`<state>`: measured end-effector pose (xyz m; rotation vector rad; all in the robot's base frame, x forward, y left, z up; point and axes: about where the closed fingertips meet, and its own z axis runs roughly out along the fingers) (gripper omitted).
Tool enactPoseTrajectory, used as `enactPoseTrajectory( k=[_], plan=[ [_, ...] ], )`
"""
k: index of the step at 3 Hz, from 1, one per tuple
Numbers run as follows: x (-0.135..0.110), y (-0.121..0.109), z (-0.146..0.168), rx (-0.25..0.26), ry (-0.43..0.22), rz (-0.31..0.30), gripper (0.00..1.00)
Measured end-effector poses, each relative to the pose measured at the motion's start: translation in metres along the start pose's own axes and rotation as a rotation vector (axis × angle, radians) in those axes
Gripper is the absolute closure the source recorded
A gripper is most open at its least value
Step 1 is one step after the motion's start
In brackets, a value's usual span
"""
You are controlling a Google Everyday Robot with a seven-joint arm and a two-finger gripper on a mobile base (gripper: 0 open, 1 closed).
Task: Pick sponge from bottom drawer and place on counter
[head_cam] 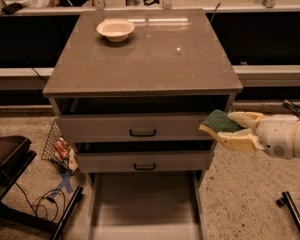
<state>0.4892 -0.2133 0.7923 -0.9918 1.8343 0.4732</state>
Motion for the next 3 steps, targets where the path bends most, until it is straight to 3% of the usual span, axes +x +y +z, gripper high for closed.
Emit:
enactPoseTrajectory(
  k=[1, 2, 3],
  plan=[
    [-0.014, -0.015, -0.004, 0.003, 0.0, 0.002, 1.0],
    [-0.052, -0.054, -0.024, 0.029, 0.014, -0.009, 1.0],
    [-0.081, -0.094, -0.029, 0.016, 0.029, 0.004, 1.0]
  ],
)
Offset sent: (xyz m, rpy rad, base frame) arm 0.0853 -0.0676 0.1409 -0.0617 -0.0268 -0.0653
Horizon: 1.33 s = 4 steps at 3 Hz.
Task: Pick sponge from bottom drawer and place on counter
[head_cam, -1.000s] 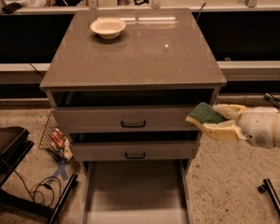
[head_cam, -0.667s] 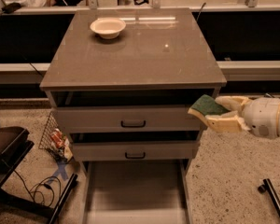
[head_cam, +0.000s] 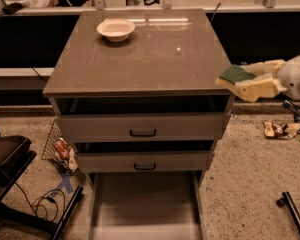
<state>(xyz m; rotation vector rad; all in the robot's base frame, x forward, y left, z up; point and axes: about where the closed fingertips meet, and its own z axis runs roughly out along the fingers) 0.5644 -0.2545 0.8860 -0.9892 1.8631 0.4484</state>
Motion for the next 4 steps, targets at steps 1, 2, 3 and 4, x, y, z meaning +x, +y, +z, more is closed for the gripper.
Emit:
enactPoseTrajectory(
  k=[1, 2, 3, 4],
  plan=[
    [-0.026, -0.048, 0.044, -0.087, 0.016, 0.036, 1.0],
    [-0.038, -0.081, 0.093, -0.131, -0.001, 0.058, 1.0],
    [-0.063, -0.099, 0.086, -0.094, -0.036, 0.016, 1.0],
    [-0.063, -0.099, 0.086, -0.094, -0.036, 0.016, 1.0]
  ],
)
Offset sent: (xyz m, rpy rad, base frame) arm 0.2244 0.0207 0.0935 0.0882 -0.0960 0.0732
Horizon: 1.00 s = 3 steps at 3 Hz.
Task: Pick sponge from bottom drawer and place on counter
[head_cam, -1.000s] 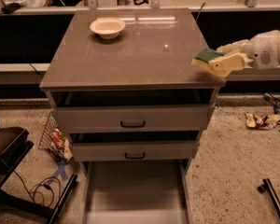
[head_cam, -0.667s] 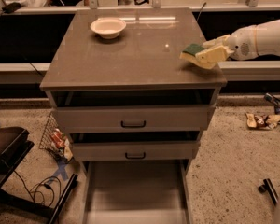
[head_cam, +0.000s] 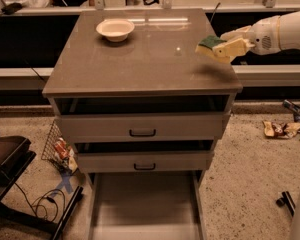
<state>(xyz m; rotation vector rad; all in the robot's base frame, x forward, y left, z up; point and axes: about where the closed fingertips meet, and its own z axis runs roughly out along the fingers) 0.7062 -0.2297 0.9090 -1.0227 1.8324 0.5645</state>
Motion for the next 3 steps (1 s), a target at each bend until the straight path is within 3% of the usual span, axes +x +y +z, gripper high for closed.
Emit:
enactPoseTrajectory(
  k=[1, 2, 3],
  plan=[
    [-0.004, -0.005, 0.028, 0.019, 0.038, 0.01, 1.0],
    [-0.017, -0.021, 0.084, 0.034, 0.065, 0.033, 1.0],
    [-0.026, -0.024, 0.098, 0.032, 0.064, 0.031, 0.87]
  ],
)
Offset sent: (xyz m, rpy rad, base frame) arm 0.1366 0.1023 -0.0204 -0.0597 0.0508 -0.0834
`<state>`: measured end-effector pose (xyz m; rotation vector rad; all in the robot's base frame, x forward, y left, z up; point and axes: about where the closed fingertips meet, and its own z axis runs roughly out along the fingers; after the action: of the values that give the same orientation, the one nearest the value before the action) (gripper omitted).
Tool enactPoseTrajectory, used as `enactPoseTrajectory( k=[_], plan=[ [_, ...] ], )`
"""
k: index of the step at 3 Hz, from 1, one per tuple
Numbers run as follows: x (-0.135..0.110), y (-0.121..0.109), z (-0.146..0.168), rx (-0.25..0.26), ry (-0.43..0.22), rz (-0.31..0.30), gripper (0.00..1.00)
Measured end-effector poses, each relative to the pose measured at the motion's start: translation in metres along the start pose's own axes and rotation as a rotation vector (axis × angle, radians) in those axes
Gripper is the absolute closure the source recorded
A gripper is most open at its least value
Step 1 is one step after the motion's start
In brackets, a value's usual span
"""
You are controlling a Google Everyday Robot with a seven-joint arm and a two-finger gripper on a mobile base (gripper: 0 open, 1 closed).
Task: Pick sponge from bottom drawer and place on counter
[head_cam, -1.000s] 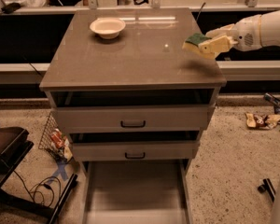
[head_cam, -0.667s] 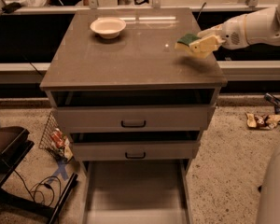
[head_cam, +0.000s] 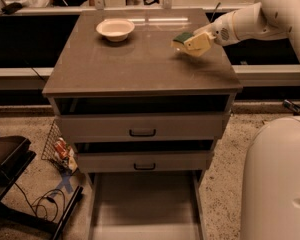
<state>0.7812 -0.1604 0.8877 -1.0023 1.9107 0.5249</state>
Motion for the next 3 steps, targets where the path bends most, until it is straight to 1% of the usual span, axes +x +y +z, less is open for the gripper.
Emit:
enactPoseTrajectory(
  k=[3],
  plan=[
    [0.0014, 0.0037, 0.0113, -0.016, 0.003, 0.002, 0.17]
  ],
)
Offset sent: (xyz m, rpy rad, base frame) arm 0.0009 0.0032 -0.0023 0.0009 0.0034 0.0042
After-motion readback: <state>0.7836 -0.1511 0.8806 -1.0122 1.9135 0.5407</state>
